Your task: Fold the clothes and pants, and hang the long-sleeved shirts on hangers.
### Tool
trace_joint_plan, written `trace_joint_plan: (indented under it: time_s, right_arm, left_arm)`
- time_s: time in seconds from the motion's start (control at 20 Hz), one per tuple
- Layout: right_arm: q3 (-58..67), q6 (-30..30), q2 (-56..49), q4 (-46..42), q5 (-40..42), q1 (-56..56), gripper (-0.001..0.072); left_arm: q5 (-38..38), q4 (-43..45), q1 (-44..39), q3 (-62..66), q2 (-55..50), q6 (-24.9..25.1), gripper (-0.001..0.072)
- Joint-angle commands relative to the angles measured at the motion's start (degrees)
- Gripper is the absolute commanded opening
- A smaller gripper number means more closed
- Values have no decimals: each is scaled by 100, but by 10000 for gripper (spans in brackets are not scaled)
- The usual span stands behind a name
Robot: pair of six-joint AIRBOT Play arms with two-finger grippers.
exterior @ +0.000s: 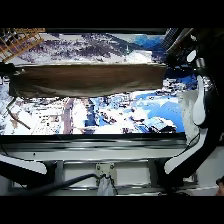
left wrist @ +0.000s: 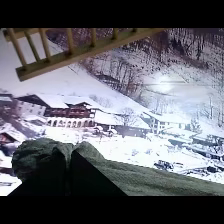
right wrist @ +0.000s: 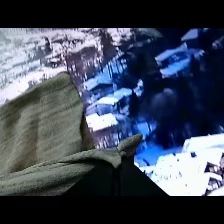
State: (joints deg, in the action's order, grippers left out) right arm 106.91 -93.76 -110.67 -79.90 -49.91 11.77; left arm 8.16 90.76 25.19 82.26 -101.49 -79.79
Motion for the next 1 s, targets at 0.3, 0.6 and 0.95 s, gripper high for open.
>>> trace_joint_plan:
  time_s: [0.3, 0.6, 0.95]
  right_arm:
    - [1029, -334, -1093, 748, 466, -2, 437]
    - [1027, -315, -898, 588, -706, -2, 435]
    - [629, 199, -179, 422, -1707, -4, 432]
  left_arm:
    - [374, 9, -63, 415, -743, -1624, 618]
    - [2081, 33, 0, 413, -177, -1510, 609]
    - [4548, -271, 146, 76, 323, -1362, 436]
